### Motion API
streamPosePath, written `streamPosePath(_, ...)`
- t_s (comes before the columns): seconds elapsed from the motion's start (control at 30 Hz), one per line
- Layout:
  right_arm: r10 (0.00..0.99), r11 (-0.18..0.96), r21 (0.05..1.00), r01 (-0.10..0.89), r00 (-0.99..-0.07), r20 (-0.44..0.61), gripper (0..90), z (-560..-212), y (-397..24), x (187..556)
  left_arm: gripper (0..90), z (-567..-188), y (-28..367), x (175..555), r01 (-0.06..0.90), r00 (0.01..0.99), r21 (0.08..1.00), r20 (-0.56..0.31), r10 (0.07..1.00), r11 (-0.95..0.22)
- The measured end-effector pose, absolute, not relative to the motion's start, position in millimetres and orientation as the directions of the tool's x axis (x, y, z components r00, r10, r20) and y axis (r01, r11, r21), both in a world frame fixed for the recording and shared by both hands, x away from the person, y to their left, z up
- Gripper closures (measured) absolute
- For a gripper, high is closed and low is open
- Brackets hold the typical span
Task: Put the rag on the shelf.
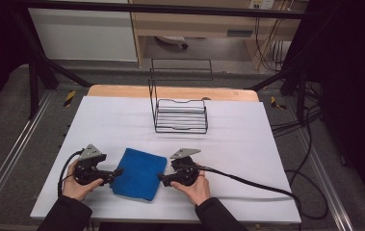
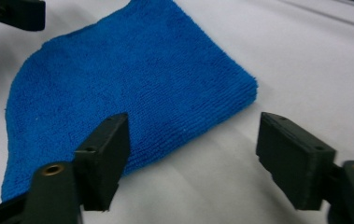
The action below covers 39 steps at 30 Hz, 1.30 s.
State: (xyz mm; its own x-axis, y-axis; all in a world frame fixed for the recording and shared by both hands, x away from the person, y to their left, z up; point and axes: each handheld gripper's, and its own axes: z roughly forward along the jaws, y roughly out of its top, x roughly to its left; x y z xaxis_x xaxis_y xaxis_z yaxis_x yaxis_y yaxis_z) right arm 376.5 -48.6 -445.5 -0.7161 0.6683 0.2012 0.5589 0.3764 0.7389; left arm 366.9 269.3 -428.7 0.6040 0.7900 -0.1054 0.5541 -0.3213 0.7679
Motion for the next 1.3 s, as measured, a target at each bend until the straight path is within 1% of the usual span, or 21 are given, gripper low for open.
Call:
streamPosePath(0.03,0.670,0.379,0.734,0.563,-0.714,0.201,33.8,-448,-45,375,9.9,-429,270,367,0.555,0.603,0.768,-0.105,0.791,-0.321)
streamPosePath(0.1,0.669,0.382,0.729,0.568,-0.714,0.205,35.0,-450,-43,375,10.1,-429,270,367,0.556,0.601,0.768,-0.108,0.792,-0.317)
streamPosePath(0.17,0.665,0.387,0.726,0.569,-0.717,0.207,40.4,-452,-39,373,10.3,-429,270,367,0.555,0.600,0.769,-0.107,0.793,-0.317)
streamPosePath(0.3,0.674,0.377,0.718,0.585,-0.705,0.221,47.9,-454,-37,372,10.8,-429,271,368,0.554,0.593,0.772,-0.106,0.798,-0.310)
streamPosePath(0.47,0.674,0.364,0.709,0.604,-0.696,0.247,62.4,-454,-36,370,11.5,-428,270,367,0.556,0.591,0.772,-0.105,0.800,-0.310)
streamPosePath(0.5,0.677,0.361,0.702,0.614,-0.690,0.256,68.1,-454,-35,369,11.6,-428,270,367,0.555,0.592,0.771,-0.104,0.800,-0.311)
streamPosePath(0.53,0.677,0.361,0.702,0.614,-0.690,0.256,68.1,-454,-35,369,11.6,-428,270,367,0.555,0.592,0.771,-0.103,0.800,-0.311)
streamPosePath(0.57,0.676,0.359,0.700,0.617,-0.689,0.261,70.9,-454,-34,369,11.6,-428,270,367,0.555,0.591,0.772,-0.102,0.800,-0.311)
streamPosePath(0.6,0.679,0.346,0.693,0.632,-0.679,0.280,77.1,-455,-33,368,11.7,-428,270,367,0.555,0.592,0.771,-0.102,0.800,-0.312)
streamPosePath(0.63,0.681,0.337,0.694,0.636,-0.674,0.287,80.6,-455,-33,368,11.7,-428,270,367,0.554,0.591,0.771,-0.101,0.800,-0.312)
streamPosePath(0.67,0.681,0.337,0.694,0.636,-0.674,0.287,80.6,-455,-33,368,11.7,-428,270,367,0.554,0.592,0.771,-0.101,0.800,-0.313)
streamPosePath(0.73,0.686,0.325,0.695,0.642,-0.666,0.294,87.2,-453,-34,368,11.7,-428,270,367,0.554,0.591,0.771,-0.101,0.800,-0.313)
streamPosePath(1.03,0.692,0.335,0.699,0.632,-0.668,0.273,89.1,-437,-42,370,11.7,-428,271,366,0.551,0.590,0.775,-0.099,0.801,-0.310)
streamPosePath(1.2,0.702,0.340,0.688,0.642,-0.659,0.268,89.1,-428,-60,373,11.7,-428,269,366,0.550,0.596,0.774,-0.099,0.797,-0.315)
streamPosePath(1.3,0.713,0.349,0.670,0.655,-0.650,0.264,89.0,-426,-81,375,11.7,-428,268,366,0.548,0.603,0.772,-0.098,0.792,-0.321)
